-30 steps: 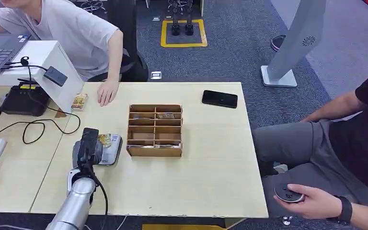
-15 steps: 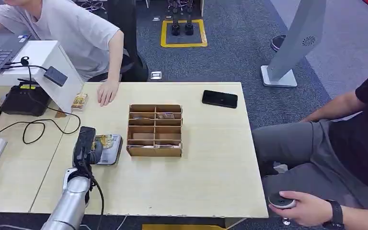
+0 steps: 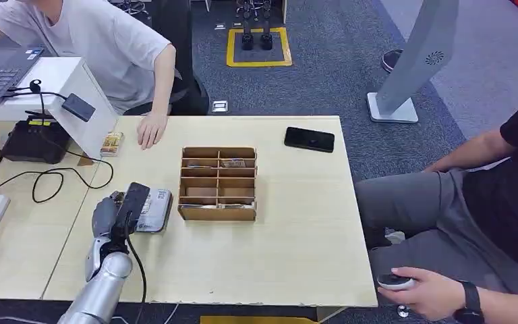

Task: Pass the card to the sensor for recognition and then transmit it.

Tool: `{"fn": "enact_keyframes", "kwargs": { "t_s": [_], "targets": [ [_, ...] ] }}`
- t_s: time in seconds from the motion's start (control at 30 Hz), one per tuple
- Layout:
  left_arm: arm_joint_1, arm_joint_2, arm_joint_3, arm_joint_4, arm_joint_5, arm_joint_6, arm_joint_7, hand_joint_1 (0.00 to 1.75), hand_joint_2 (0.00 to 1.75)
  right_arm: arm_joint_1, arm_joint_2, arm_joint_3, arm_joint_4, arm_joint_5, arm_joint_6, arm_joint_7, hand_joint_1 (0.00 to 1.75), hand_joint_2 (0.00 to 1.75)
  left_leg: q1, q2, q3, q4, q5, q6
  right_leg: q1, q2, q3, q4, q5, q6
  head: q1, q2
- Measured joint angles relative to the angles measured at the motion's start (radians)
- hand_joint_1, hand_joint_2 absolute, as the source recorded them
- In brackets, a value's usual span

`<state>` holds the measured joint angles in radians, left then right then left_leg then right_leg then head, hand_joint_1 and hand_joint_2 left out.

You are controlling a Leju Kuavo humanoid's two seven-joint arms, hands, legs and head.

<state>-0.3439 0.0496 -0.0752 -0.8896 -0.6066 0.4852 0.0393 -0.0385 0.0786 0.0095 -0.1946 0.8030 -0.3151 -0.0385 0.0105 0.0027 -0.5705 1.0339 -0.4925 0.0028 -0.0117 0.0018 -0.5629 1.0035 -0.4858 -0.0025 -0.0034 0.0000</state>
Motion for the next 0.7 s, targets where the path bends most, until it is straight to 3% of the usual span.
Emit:
{"fn": "enact_keyframes", "kwargs": {
  "t_s": [0.27,0.7],
  "targets": [
    [0.0,0.004,-0.005,0.007,-0.017,0.007,0.007,1.75,1.75,0.0,0.0,-0.002,0.0,0.0,0.0,0.0,0.0,1.75,0.0,0.0,0.0,0.0,0.0,0.0,0.0,0.0,0.0,0.0,0.0,0.0,0.0,0.0],
    [0.014,-0.003,-0.01,0.008,-0.242,-0.003,0.066,1.75,1.75,-0.003,0.0,-0.011,0.0,0.015,0.0,-0.013,0.0,1.75,0.0,0.0,0.0,0.0,0.0,0.0,0.0,0.0,0.0,0.0,0.0,0.0,0.0,0.0]
  ]
}}
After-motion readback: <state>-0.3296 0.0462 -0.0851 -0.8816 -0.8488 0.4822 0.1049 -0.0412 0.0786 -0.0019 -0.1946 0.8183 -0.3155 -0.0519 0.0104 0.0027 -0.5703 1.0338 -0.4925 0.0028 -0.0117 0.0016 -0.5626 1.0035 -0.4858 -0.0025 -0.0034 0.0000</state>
